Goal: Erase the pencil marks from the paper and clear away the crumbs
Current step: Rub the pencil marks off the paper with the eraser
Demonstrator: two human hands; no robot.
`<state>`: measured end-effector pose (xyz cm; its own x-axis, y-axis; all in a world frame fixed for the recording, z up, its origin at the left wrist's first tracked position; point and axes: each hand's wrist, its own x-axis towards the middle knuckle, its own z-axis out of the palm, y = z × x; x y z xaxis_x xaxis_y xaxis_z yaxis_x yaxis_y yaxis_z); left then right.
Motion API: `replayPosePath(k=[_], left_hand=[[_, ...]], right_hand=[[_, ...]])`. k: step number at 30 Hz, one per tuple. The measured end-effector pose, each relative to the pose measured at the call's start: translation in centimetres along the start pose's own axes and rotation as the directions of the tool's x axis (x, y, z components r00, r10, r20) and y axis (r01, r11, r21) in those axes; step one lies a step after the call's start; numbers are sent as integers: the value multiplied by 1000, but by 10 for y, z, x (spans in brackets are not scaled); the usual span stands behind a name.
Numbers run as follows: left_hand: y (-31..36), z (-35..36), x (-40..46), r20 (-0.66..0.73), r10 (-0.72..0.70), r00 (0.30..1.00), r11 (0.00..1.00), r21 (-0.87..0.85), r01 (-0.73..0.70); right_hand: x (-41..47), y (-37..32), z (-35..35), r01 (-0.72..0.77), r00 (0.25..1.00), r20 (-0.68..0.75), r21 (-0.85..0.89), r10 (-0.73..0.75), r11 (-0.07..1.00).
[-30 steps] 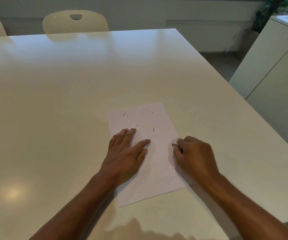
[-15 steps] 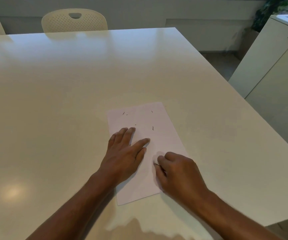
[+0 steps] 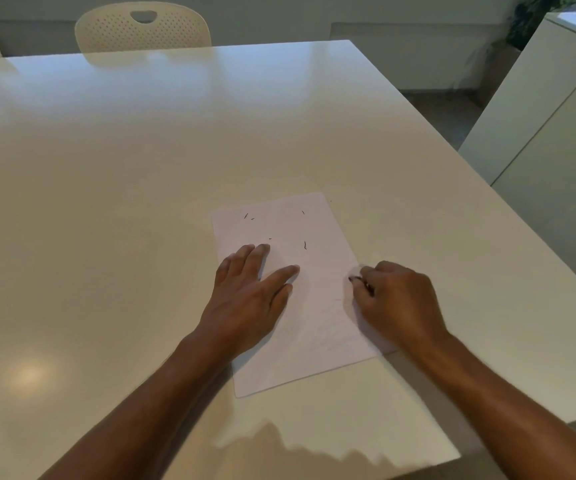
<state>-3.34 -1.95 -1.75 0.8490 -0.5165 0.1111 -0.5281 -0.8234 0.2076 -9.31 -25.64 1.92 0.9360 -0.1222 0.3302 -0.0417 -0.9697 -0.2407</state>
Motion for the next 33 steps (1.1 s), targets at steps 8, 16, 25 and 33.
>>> replayPosePath(k=[8, 16, 25, 33], left_hand=[[1, -2, 0, 2, 2, 1000, 1000, 2, -2], [1, -1, 1, -18, 5, 1000, 1000, 9, -5], [1, -2, -1, -15, 5, 1000, 1000, -5, -5], [1, -1, -1, -12, 6, 1000, 1000, -11, -6]], right_hand=[[-21, -21, 1, 108, 992, 65, 66, -112, 992], [-40, -40, -2, 191, 974, 107, 80, -199, 978], [-41, -43, -4, 161, 983, 79, 75, -167, 984], [-17, -12, -4, 32, 999, -4, 9, -32, 999]])
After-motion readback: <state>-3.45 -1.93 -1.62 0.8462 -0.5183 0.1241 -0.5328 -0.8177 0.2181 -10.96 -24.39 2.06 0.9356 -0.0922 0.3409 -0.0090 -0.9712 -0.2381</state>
